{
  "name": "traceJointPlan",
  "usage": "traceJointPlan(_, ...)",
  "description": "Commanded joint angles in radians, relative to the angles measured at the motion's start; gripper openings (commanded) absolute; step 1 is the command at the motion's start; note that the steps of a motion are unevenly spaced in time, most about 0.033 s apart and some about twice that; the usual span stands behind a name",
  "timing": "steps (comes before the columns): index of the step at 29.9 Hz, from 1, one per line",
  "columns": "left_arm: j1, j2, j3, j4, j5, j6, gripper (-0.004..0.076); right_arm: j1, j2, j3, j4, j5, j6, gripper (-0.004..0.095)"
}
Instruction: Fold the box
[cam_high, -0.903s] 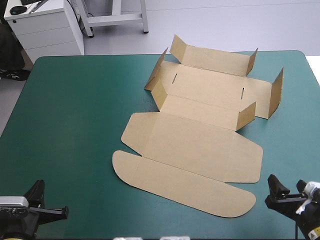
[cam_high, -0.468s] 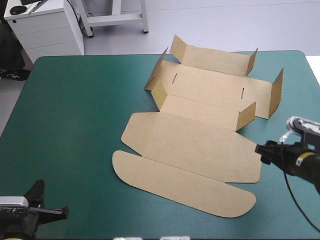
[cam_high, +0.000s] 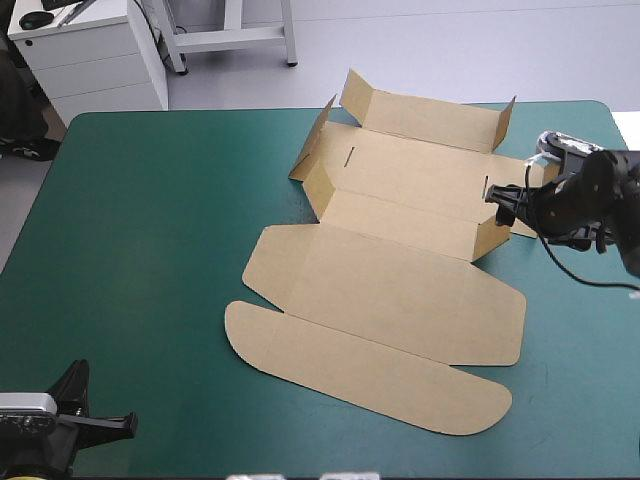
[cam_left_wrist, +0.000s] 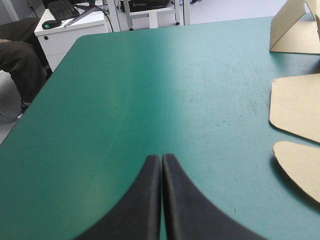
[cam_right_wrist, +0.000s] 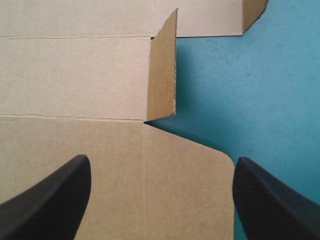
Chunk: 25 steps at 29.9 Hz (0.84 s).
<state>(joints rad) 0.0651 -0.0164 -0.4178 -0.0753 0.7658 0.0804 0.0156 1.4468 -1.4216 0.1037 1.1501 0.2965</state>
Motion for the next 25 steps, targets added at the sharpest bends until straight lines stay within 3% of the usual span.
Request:
traceJointPlan(1,-0.002,-0.011,-0.019,-0.009,-0.076,-0.004,-0.001,-0.065,0.08,-0.106,0.117,0.037,-0.072,0.0724)
traceJointPlan(10,-0.002,-0.011,-0.019,-0.009,-0.076,-0.004,-0.001,-0.092,0.256,-0.16,0.137,-0.048,-0.121,0.0724)
traceJointPlan(20,-0.002,-0.011,-0.019,-0.009,-0.076,-0.004,-0.001,-0.092,0.403,-0.16,0.165,-0.051,-0.175,0.0701)
traceJointPlan(22,-0.002,-0.011,-0.019,-0.009,-0.076,-0.004,-0.001,-0.092,0.403,-0.16,0.177,-0.051,-0.195,0.0593)
traceJointPlan(25,-0.002,-0.011,-0.019,-0.009,-0.076,-0.004,-0.001,-0.092,0.403,-0.169,0.188,-0.053,-0.208,0.0259)
